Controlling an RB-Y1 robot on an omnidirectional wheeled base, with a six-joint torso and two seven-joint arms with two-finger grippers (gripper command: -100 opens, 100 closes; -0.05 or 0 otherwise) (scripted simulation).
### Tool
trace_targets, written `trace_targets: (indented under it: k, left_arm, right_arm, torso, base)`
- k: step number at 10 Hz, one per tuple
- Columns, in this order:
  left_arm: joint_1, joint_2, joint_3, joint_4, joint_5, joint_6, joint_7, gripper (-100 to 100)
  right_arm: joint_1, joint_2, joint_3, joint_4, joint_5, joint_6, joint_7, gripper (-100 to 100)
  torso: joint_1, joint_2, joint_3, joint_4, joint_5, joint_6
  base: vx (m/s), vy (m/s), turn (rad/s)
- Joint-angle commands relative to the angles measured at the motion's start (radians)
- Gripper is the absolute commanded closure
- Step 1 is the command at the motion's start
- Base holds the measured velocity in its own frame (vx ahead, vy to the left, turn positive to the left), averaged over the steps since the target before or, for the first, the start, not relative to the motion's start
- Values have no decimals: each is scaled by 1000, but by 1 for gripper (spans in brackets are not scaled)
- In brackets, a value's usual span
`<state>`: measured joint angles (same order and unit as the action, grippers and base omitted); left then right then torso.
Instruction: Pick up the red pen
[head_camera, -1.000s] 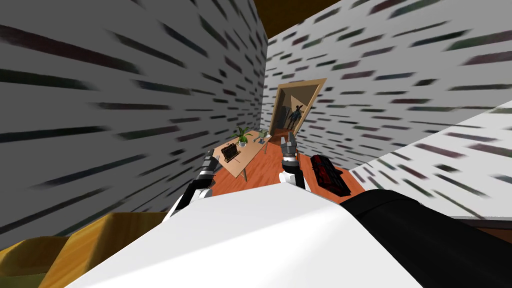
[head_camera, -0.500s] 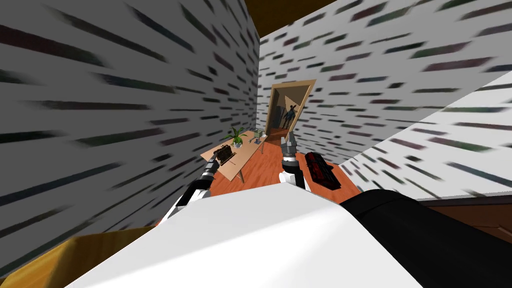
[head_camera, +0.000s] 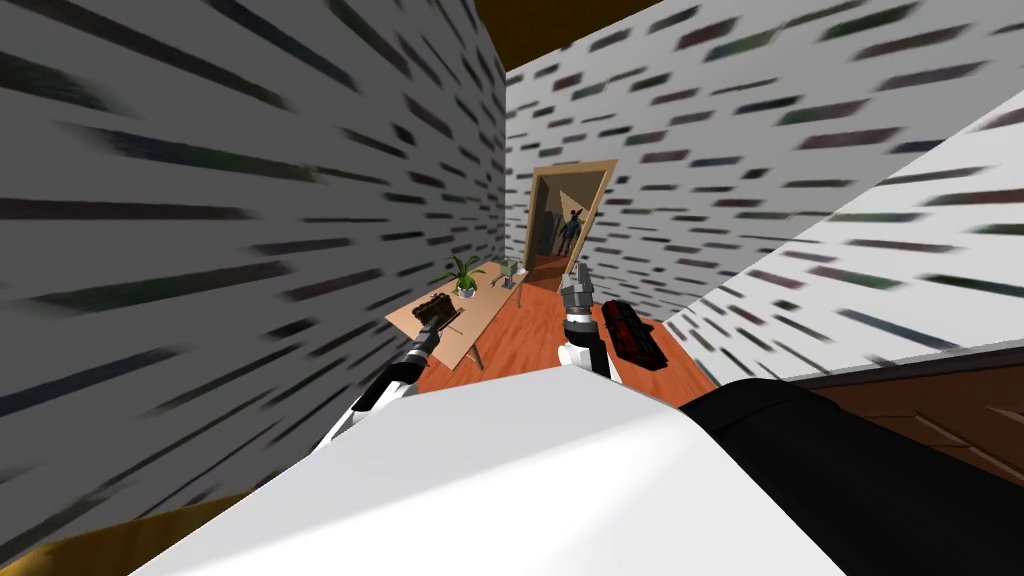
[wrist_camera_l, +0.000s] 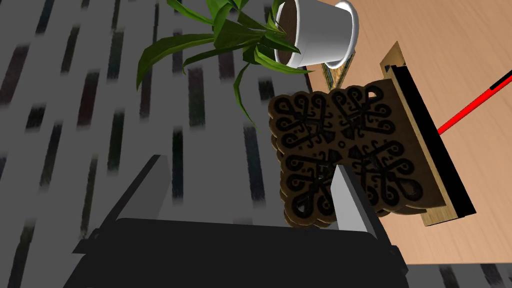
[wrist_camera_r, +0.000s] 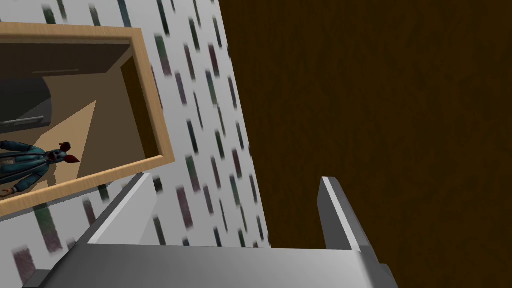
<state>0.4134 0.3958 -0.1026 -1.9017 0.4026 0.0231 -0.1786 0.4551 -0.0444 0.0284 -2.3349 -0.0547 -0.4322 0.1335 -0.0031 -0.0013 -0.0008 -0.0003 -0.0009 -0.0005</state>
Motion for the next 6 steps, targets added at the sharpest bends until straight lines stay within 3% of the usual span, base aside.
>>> trace_targets:
  k: [1,2,5,6]
  left_arm:
    - [-8,28,-4,36,40,50,-19,-100]
    - [-8,28,-4,36,40,61,-19,-100]
    - [-14,77,-14,98,109,150,-54,-100]
    - [-14,77,-14,98,109,155,-54,-100]
  right_arm:
    - [0,0,0,0,0,0,0,0]
    - [0,0,0,0,0,0,0,0]
    - [0,0,0,0,0,0,0,0]
    - [0,0,0,0,0,0,0,0]
  torso:
    - [0,0,0,0,0,0]
    - [0,0,0,0,0,0]
    - [1,-1,-1,0,0,0]
    - [1,-2,-1,0,0,0]
  base:
    - [41,-49,-187]
    - [44,-34,-76]
    - [67,-39,-126]
    - [51,-35,-85]
